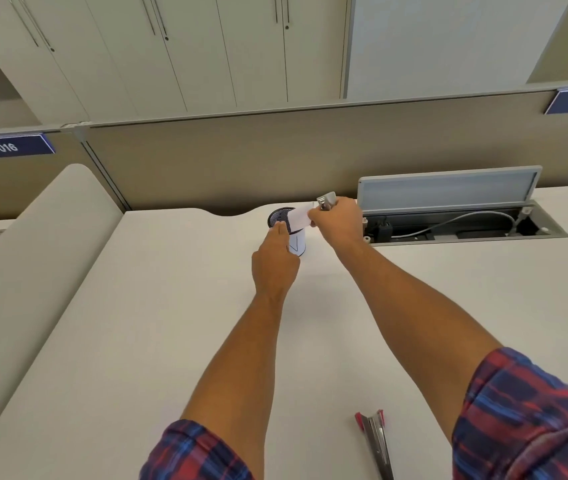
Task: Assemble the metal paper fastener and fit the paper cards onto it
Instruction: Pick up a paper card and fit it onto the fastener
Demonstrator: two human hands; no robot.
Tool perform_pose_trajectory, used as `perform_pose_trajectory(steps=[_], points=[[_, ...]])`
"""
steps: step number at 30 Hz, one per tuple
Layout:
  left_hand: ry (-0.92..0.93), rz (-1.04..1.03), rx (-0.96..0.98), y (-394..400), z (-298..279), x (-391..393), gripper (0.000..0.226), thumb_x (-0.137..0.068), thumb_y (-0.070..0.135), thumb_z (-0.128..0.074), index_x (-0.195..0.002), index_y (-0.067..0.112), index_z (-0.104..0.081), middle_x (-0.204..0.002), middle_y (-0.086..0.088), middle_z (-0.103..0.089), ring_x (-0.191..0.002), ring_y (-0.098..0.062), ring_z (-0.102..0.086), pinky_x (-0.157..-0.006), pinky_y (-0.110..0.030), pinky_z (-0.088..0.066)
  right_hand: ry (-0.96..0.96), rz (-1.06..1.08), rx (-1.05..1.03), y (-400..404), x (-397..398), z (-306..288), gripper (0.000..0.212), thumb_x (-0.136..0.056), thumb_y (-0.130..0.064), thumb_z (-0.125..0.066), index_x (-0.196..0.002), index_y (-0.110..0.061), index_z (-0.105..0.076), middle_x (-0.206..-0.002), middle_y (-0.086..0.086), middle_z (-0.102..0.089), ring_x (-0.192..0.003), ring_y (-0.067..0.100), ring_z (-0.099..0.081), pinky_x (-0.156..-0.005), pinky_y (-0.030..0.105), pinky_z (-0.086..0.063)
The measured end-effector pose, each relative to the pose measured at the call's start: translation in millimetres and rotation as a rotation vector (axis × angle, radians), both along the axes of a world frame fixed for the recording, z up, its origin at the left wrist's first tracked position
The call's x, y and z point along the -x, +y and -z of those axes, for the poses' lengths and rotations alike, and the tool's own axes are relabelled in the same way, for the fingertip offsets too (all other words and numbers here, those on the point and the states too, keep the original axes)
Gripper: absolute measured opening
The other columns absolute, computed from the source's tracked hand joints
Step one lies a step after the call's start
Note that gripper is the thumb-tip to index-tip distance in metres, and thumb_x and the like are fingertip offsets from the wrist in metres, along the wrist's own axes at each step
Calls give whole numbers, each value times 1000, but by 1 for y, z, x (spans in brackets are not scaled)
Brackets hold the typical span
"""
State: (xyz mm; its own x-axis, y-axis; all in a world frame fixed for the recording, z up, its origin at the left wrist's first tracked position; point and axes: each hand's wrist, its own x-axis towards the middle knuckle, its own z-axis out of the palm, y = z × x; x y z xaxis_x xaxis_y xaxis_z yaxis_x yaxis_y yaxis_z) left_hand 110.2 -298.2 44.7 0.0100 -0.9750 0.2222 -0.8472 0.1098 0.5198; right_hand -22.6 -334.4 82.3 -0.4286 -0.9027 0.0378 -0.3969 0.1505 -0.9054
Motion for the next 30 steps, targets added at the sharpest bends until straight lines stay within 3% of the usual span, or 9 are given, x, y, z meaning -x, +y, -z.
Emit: perform_pose_trajectory(steps=[4,7,11,19,22,26,28,30], points=[[-103,52,-24,-14,11,-2,50,-99,13,-46,-148,11,-39,-147,-6,-50,-130,-30,-52,-91,-42,-48,24,-3,-26,-17,-9,11,14,-73,-18,-70,-74,-4,-69,-60,0,-60,-54,15,-50,-52,26,-43],[-162,32,-17,-21,15,-1,45,-99,15,-46,-144,14,-46,-144,-2,-54,-132,-26,-50,-88,-40,-44,42,19,-32,-27,-13,18,12,-73,-19,-71,-67,-12,-63,-59,-2,-58,-52,14,-50,-48,23,-38],[-201,30,16,-28,19,2,35,-97,16,-50,-131,17,-56,-132,0,-62,-131,-22,-51,-84,-40,-40,59,22,-86,-40,-17,28,13,-79,-21,-73,-76,-13,-63,-66,-1,-60,-63,19,-59,-54,25,-42],[-192,41,33,-30,18,7,40,-96,23,-57,-135,18,-55,-137,2,-60,-136,-20,-48,-91,-40,-42,29,-22,-80,-37,-18,41,39,-81,-48,-79,-74,-14,-61,-67,-1,-61,-61,17,-56,-53,26,-40],[-87,34,124,-23,9,12,33,-98,25,-57,-131,19,-60,-129,2,-66,-121,-21,-60,-90,-38,-48,19,-19,-53,-25,-17,34,51,-82,-62,-71,-66,-16,-58,-61,-1,-57,-58,16,-54,-56,30,-41],[294,-15,173,-4,-6,29,23,-101,23,-49,-105,15,-71,-103,-3,-75,-93,-24,-68,-81,-39,-56,-3,1,-104,4,-14,22,79,-81,-88,-34,-70,-17,-66,-71,-1,-68,-71,19,-64,-64,34,-46],[434,-24,152,9,-12,39,26,-102,24,-47,-98,14,-71,-95,-4,-74,-86,-23,-66,-71,-33,-53,-44,2,-110,18,-9,22,84,-92,-79,-19,-87,-17,-74,-86,1,-73,-84,22,-66,-78,37,-50],[506,3,130,23,-13,50,29,-103,29,-48,-97,14,-73,-90,-3,-74,-82,-20,-66,-67,-30,-51,-95,6,-102,34,-2,26,73,-104,-60,-19,-98,-15,-75,-92,3,-71,-89,23,-63,-84,36,-48]])
